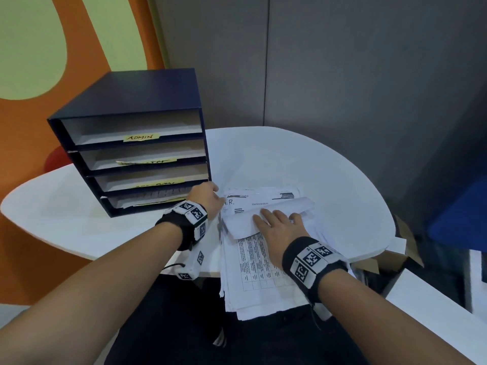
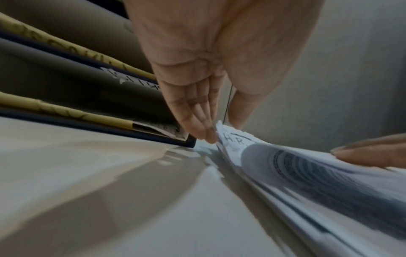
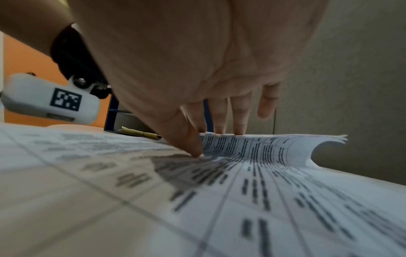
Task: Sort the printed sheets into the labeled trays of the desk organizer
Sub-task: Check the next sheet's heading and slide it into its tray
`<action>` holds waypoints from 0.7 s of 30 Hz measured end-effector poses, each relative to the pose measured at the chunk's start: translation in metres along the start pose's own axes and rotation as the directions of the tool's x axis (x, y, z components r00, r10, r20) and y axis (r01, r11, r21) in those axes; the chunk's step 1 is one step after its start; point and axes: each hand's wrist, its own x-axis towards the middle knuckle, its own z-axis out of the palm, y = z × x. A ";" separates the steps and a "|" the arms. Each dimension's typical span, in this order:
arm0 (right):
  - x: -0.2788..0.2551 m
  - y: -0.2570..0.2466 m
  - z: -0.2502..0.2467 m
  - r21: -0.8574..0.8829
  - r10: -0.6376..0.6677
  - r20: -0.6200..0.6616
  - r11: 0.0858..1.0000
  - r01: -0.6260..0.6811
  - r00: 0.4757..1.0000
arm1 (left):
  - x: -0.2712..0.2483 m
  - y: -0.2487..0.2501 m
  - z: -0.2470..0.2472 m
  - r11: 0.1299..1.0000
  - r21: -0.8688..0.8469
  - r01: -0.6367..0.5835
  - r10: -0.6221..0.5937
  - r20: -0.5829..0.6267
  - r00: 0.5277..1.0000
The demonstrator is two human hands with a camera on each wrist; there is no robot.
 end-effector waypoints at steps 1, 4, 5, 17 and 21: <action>0.000 0.000 0.000 -0.003 0.003 0.003 1.000 -0.003 1.000 | 0.000 0.001 0.002 1.000 0.002 -0.007 0.007 0.011 1.000; 0.000 0.000 0.001 -0.012 0.007 -0.004 1.000 -0.007 1.000 | -0.003 0.006 0.004 0.999 0.012 -0.030 0.030 -0.008 1.000; -0.001 0.000 0.001 -0.014 0.006 -0.016 1.000 -0.006 1.000 | -0.004 0.007 0.004 0.999 0.012 -0.046 0.046 -0.024 0.999; -0.004 -0.002 -0.002 0.005 0.004 -0.076 1.000 -0.003 0.997 | -0.008 0.028 -0.013 0.979 -0.125 -0.159 0.134 -0.188 0.973; -0.003 -0.002 -0.001 -0.049 -0.021 -0.011 0.999 0.020 1.000 | -0.007 0.041 -0.025 0.918 -0.354 -0.177 0.092 -0.246 0.965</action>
